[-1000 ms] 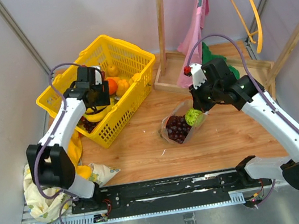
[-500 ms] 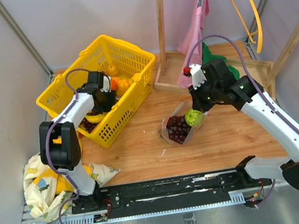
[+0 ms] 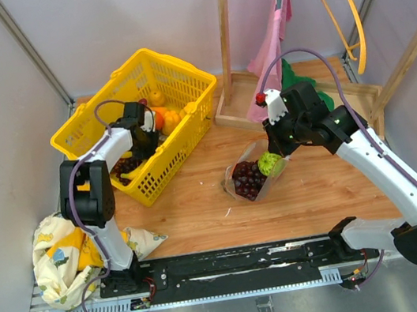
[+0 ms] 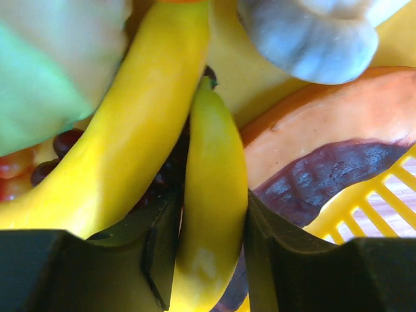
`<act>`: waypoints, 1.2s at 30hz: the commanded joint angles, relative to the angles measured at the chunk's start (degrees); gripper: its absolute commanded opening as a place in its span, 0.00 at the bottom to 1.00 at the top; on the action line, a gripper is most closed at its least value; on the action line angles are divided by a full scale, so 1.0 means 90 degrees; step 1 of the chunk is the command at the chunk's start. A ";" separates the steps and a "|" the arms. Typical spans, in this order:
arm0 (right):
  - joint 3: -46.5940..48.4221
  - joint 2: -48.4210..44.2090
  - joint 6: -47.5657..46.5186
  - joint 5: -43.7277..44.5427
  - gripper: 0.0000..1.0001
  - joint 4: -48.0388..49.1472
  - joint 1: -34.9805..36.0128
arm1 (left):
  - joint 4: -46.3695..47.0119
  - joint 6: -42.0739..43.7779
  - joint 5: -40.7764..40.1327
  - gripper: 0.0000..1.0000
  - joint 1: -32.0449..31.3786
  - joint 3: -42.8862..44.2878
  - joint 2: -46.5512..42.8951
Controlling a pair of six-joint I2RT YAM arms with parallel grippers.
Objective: Place the food in the zip-top bag and seal the zipper
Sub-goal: Pick up the fake fruit from the bin.
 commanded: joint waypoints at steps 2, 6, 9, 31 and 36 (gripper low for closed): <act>-0.0051 -0.0041 -0.0015 -0.0104 0.01 0.0084 0.0054 | -0.0177 0.0043 0.0147 0.33 0.0076 0.0084 -0.0262; -0.0039 -0.0023 -0.0013 -0.0068 0.01 0.0074 0.0055 | -0.0274 0.0023 0.0235 0.26 0.0076 0.0167 -0.0775; -0.0028 -0.0022 -0.0008 -0.0055 0.01 0.0060 0.0057 | -0.0290 0.0003 0.0526 0.24 0.0076 0.0200 -0.1207; 0.0007 -0.0071 0.0103 -0.0094 0.01 0.0088 0.0062 | 0.0163 -0.0303 0.2258 0.17 0.0043 0.0774 -0.3491; -0.0037 -0.0091 0.0142 -0.0104 0.01 0.0145 0.0062 | 0.0666 -0.0666 0.2714 0.14 -0.0253 0.0845 -0.4090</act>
